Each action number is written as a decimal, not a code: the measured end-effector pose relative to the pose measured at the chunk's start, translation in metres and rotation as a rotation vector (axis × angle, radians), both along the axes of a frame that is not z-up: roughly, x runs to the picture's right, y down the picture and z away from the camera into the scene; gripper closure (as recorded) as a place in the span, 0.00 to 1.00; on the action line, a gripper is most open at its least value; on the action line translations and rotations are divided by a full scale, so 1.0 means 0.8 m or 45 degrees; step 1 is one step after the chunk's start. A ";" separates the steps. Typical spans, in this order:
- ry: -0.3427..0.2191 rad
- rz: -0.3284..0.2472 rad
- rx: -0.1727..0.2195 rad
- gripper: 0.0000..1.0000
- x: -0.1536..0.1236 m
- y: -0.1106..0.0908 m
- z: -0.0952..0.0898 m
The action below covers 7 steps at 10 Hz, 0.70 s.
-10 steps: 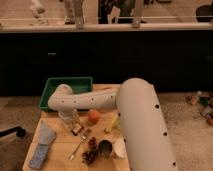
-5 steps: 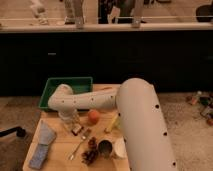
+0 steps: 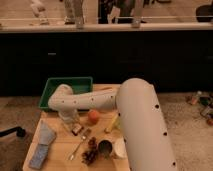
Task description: Wipe table surface with eraser
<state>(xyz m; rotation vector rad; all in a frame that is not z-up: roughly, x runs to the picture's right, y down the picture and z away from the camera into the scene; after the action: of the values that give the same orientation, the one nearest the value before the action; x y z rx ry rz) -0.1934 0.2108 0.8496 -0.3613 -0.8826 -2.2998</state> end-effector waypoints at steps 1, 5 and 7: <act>0.000 0.000 0.000 0.96 0.000 0.000 0.000; 0.000 0.000 -0.001 0.57 0.000 0.000 0.000; 0.000 0.000 -0.001 0.37 0.000 0.000 0.000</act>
<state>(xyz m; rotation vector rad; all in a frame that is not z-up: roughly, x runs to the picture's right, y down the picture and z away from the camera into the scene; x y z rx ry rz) -0.1932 0.2110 0.8496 -0.3620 -0.8834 -2.2994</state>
